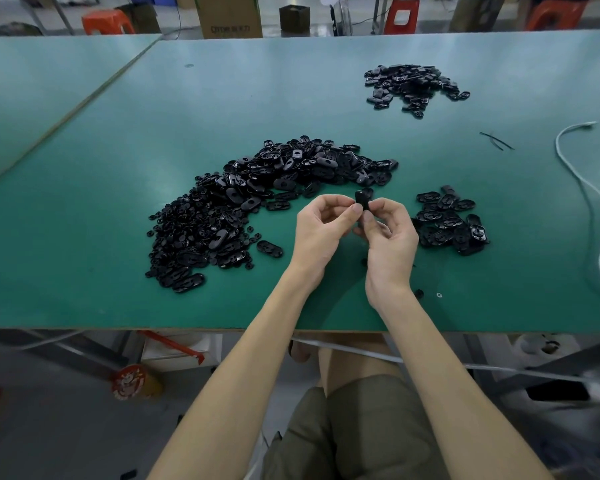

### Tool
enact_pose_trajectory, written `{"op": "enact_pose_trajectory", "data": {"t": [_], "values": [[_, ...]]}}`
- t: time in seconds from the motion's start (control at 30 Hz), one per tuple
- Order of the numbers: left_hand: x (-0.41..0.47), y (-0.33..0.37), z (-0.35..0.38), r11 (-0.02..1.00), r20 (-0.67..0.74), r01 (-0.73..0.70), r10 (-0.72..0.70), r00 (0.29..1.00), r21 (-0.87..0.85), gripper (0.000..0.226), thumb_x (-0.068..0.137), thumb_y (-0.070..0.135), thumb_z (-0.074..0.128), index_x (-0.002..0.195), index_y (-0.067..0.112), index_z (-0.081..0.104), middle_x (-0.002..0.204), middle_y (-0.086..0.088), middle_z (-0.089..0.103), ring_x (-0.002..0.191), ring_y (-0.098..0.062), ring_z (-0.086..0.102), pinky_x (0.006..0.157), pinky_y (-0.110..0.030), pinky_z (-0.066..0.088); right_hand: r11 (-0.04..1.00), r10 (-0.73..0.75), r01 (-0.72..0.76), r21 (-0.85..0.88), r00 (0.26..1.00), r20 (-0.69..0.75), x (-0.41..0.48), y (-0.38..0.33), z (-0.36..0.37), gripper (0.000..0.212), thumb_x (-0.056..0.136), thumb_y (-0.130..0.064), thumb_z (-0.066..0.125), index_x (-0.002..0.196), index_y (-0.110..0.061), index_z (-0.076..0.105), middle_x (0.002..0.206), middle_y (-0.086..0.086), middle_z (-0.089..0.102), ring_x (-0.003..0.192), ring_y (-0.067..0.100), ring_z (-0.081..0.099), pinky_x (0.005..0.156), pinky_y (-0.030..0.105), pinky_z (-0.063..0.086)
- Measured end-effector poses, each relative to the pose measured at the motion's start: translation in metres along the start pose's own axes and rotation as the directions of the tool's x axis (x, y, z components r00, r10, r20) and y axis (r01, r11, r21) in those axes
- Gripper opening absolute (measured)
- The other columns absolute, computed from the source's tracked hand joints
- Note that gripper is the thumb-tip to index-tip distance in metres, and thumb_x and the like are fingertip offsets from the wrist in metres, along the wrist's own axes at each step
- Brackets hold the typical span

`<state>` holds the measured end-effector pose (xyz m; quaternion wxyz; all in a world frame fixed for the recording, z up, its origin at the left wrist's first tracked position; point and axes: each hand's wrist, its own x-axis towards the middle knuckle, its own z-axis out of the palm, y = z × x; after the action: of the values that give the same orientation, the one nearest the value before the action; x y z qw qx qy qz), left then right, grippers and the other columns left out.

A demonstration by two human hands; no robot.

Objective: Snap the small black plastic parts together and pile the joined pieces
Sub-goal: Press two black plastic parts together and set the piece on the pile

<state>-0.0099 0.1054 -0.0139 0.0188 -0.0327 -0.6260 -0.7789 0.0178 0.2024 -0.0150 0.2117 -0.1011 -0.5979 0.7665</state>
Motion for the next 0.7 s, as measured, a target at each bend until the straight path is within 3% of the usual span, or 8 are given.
{"op": "enact_pose_trajectory", "data": {"t": [0.37,0.53,0.7], "values": [[-0.0003,-0.0019,0.0003,0.998,-0.056,-0.056,0.058,0.997,0.033,0.016,0.088,0.012,0.081,0.098,0.006,0.070,0.088,0.002,0.071,0.076,-0.004,0.063,0.067,-0.015,0.049,1.000,-0.006,0.006,0.020,0.999,0.040,-0.0003,-0.0017,-0.0011,0.021,0.100,0.006,0.060,0.098,-0.015,0.065,0.095,-0.003,0.069,0.082,0.004,0.068,0.074,0.022,0.054],[-0.0004,-0.0013,-0.0008,0.999,-0.001,-0.051,0.051,0.999,0.019,0.016,0.094,0.012,0.075,0.108,0.005,0.075,0.093,0.000,0.077,0.086,-0.009,0.067,0.082,-0.026,0.057,0.999,0.008,-0.010,0.033,0.998,0.056,-0.0007,-0.0029,-0.0010,0.021,0.099,0.003,0.063,0.099,-0.017,0.067,0.097,-0.002,0.073,0.088,0.009,0.072,0.078,0.027,0.055],[-0.0002,0.0008,-0.0021,1.000,-0.001,-0.007,0.007,1.000,0.004,0.017,0.095,0.014,0.073,0.109,0.005,0.076,0.090,0.001,0.075,0.082,-0.008,0.065,0.077,-0.025,0.052,0.999,0.021,-0.023,0.035,0.999,0.049,-0.0023,-0.0047,-0.0002,0.017,0.097,-0.002,0.068,0.098,-0.019,0.071,0.094,-0.004,0.077,0.091,0.015,0.074,0.074,0.024,0.055]]}}
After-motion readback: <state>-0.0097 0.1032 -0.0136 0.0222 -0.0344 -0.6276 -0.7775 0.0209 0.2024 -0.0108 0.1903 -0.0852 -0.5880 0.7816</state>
